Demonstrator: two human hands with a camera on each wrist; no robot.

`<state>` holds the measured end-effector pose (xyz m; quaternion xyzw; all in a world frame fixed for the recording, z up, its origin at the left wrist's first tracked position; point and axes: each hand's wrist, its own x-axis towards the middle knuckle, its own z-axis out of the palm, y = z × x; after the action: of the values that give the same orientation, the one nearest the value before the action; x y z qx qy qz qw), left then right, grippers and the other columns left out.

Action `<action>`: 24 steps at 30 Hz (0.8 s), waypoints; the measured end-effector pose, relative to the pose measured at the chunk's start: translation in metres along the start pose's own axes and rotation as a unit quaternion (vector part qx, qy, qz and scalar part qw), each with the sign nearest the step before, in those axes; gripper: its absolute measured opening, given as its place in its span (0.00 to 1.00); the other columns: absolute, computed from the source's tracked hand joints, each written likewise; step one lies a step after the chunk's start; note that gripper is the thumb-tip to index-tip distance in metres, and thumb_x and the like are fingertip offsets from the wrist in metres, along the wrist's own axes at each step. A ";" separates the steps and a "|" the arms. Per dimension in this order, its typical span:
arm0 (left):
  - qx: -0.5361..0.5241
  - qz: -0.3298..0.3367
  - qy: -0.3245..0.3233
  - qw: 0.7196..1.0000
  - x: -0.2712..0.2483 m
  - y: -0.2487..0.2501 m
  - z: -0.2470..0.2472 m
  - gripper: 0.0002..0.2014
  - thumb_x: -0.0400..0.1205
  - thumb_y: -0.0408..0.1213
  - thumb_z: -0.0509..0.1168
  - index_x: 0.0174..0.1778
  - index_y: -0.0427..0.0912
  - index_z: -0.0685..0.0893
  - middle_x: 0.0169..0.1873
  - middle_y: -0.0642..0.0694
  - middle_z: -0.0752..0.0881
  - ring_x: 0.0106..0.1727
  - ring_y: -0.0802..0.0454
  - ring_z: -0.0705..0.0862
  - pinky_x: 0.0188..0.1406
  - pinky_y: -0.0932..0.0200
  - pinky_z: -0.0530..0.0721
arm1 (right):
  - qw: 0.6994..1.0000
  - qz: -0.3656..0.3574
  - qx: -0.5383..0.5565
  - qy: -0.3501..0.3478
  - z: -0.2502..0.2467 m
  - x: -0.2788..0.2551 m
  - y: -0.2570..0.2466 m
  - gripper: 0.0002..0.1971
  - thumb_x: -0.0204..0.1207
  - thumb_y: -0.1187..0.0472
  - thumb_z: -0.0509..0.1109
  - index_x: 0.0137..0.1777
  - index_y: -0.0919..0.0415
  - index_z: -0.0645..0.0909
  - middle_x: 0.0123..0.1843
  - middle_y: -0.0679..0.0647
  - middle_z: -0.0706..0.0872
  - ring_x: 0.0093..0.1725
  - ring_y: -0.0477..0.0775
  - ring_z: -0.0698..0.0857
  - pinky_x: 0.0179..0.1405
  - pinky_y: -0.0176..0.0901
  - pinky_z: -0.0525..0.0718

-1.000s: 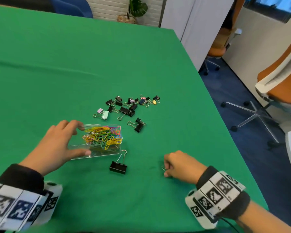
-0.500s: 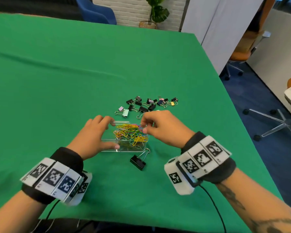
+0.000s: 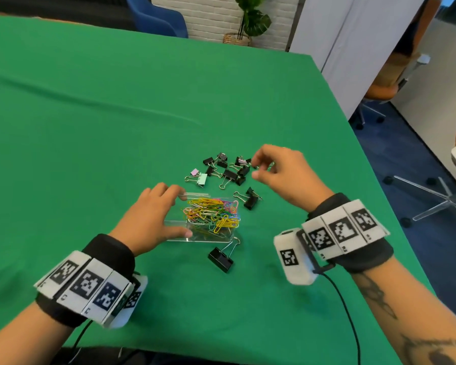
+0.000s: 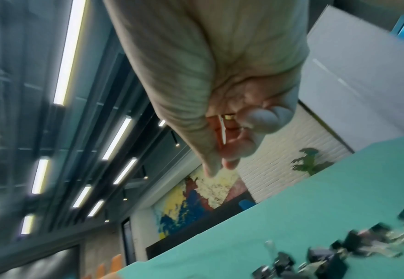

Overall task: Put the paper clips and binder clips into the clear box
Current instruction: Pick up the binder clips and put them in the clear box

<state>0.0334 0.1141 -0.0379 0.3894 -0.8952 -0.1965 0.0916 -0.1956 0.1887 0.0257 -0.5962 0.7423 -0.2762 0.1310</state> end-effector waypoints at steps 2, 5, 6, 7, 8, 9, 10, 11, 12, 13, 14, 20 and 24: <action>-0.005 0.001 0.004 1.000 -0.001 0.000 0.000 0.35 0.63 0.55 0.76 0.63 0.49 0.73 0.47 0.53 0.72 0.54 0.50 0.73 0.53 0.54 0.75 | 0.999 0.036 -0.013 0.013 -0.010 0.009 0.019 0.05 0.72 0.65 0.71 0.46 0.58 0.81 0.38 0.51 0.81 0.32 0.45 0.75 0.42 0.38 0.71; -0.012 0.002 0.010 1.000 -0.004 -0.001 0.000 0.34 0.62 0.56 0.76 0.61 0.51 0.73 0.48 0.53 0.73 0.53 0.52 0.74 0.51 0.56 0.74 | 0.995 0.089 -0.047 0.001 -0.010 0.031 0.044 0.09 0.73 0.63 0.72 0.52 0.61 0.81 0.45 0.56 0.83 0.44 0.53 0.79 0.48 0.40 0.75; -0.014 0.001 0.008 1.000 -0.004 -0.001 0.000 0.34 0.61 0.56 0.77 0.60 0.52 0.73 0.48 0.53 0.73 0.53 0.53 0.74 0.51 0.56 0.74 | 0.993 0.096 -0.064 -0.023 -0.005 0.040 0.049 0.13 0.73 0.62 0.72 0.57 0.62 0.80 0.50 0.58 0.84 0.49 0.55 0.80 0.51 0.41 0.76; -0.016 -0.001 0.004 1.000 -0.005 -0.002 -0.001 0.34 0.61 0.55 0.78 0.61 0.52 0.73 0.48 0.54 0.74 0.53 0.54 0.74 0.51 0.57 0.73 | 0.991 0.093 -0.079 -0.055 0.001 0.049 0.052 0.17 0.73 0.61 0.72 0.61 0.62 0.79 0.56 0.59 0.83 0.54 0.56 0.81 0.56 0.43 0.77; -0.019 -0.001 -0.001 1.000 -0.005 -0.003 -0.001 0.36 0.60 0.53 0.79 0.62 0.52 0.72 0.48 0.54 0.74 0.54 0.54 0.74 0.52 0.57 0.74 | 0.988 0.084 -0.092 -0.090 0.008 0.059 0.051 0.20 0.74 0.60 0.71 0.66 0.62 0.76 0.62 0.59 0.81 0.60 0.57 0.80 0.62 0.45 0.77; -0.023 -0.001 -0.005 1.000 -0.005 -0.005 -0.002 0.37 0.60 0.50 0.80 0.63 0.52 0.72 0.49 0.54 0.74 0.55 0.53 0.75 0.53 0.57 0.74 | 0.985 0.070 -0.101 -0.121 0.016 0.068 0.049 0.23 0.75 0.60 0.70 0.70 0.61 0.73 0.67 0.59 0.78 0.65 0.57 0.79 0.67 0.47 0.75; -0.030 -0.001 -0.006 1.000 -0.005 -0.006 -0.003 0.39 0.59 0.47 0.81 0.65 0.52 0.70 0.50 0.54 0.75 0.56 0.53 0.75 0.54 0.58 0.74 | 0.982 0.061 -0.104 -0.146 0.025 0.077 0.048 0.24 0.76 0.61 0.69 0.72 0.61 0.71 0.71 0.59 0.76 0.68 0.57 0.77 0.71 0.49 0.73; -0.041 -0.003 -0.006 0.999 -0.005 -0.008 -0.004 0.41 0.59 0.44 0.81 0.67 0.52 0.68 0.50 0.54 0.75 0.56 0.53 0.76 0.55 0.60 0.73 | 0.980 0.059 -0.106 -0.160 0.034 0.087 0.046 0.24 0.77 0.62 0.67 0.74 0.61 0.70 0.73 0.59 0.74 0.71 0.58 0.75 0.73 0.49 0.72; -0.051 -0.006 -0.005 0.999 -0.004 -0.010 -0.005 0.43 0.60 0.42 0.81 0.68 0.54 0.66 0.50 0.55 0.76 0.56 0.53 0.77 0.54 0.62 0.71 | 0.978 0.064 -0.111 -0.162 0.041 0.097 0.047 0.23 0.78 0.63 0.65 0.74 0.61 0.70 0.73 0.59 0.74 0.71 0.58 0.75 0.73 0.50 0.72; -0.058 -0.008 -0.003 0.998 -0.005 -0.011 -0.005 0.44 0.60 0.40 0.81 0.67 0.57 0.63 0.49 0.56 0.77 0.55 0.54 0.77 0.53 0.63 0.71 | 0.978 0.077 -0.118 -0.153 0.048 0.108 0.050 0.21 0.79 0.63 0.64 0.72 0.63 0.71 0.72 0.60 0.76 0.70 0.59 0.77 0.72 0.50 0.74; -0.064 -0.009 -0.002 0.998 -0.005 -0.012 -0.005 0.45 0.59 0.40 0.82 0.65 0.61 0.60 0.48 0.58 0.76 0.54 0.54 0.78 0.52 0.64 0.71 | 0.977 0.097 -0.129 -0.138 0.053 0.118 0.054 0.18 0.80 0.62 0.63 0.69 0.65 0.75 0.68 0.61 0.80 0.65 0.59 0.80 0.69 0.51 0.78; -0.084 0.003 0.009 0.996 -0.007 -0.012 -0.001 0.45 0.59 0.41 0.82 0.62 0.64 0.59 0.48 0.69 0.73 0.54 0.57 0.78 0.52 0.65 0.72 | 0.955 0.191 -0.175 -0.144 0.073 0.144 0.072 0.19 0.77 0.51 0.67 0.31 0.61 0.68 0.28 0.52 0.71 0.25 0.49 0.69 0.24 0.36 0.69; -0.080 0.005 0.005 0.997 -0.008 -0.011 -0.001 0.44 0.59 0.42 0.81 0.61 0.65 0.59 0.48 0.72 0.71 0.56 0.58 0.77 0.53 0.66 0.70 | 0.961 0.211 -0.127 -0.126 0.069 0.146 0.077 0.16 0.75 0.56 0.69 0.30 0.59 0.68 0.27 0.51 0.69 0.25 0.48 0.67 0.22 0.36 0.66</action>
<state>0.0463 0.1123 -0.0424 0.3774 -0.8781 -0.2648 0.1282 -0.2586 0.0419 -0.0545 -0.4681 0.8576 -0.0686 0.2018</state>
